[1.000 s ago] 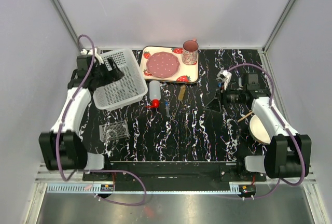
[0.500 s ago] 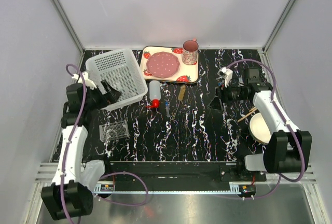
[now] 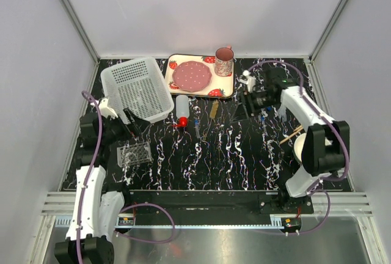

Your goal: Organize the chemistry lab equipment

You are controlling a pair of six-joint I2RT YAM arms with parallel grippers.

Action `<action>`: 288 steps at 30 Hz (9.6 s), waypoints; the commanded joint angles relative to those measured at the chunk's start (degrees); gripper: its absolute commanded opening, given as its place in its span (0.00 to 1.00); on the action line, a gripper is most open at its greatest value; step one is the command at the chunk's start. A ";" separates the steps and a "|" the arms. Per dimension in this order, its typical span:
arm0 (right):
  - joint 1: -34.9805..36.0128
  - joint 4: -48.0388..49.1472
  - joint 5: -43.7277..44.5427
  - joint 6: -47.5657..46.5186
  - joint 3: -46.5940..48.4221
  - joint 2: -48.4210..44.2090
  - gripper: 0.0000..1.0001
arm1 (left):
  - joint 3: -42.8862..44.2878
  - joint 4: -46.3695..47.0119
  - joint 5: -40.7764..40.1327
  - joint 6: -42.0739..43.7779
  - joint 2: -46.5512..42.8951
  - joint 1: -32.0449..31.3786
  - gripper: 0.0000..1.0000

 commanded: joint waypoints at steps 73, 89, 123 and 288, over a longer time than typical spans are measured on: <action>28.11 38.86 17.36 38.04 -5.51 -4.15 0.15 | -3.69 35.88 -11.14 -29.10 4.41 -26.06 0.99; 27.93 40.18 4.69 31.53 -9.65 -10.39 0.15 | 7.65 40.99 -23.90 -25.58 22.43 -40.68 0.81; 5.52 22.95 -5.24 -4.77 -17.38 -20.94 1.00 | 45.78 -6.56 -27.06 5.44 51.34 -8.60 0.29; -13.55 13.72 -28.62 4.72 -14.31 -13.91 0.17 | 33.13 65.34 -19.42 -24.44 64.62 -59.49 0.62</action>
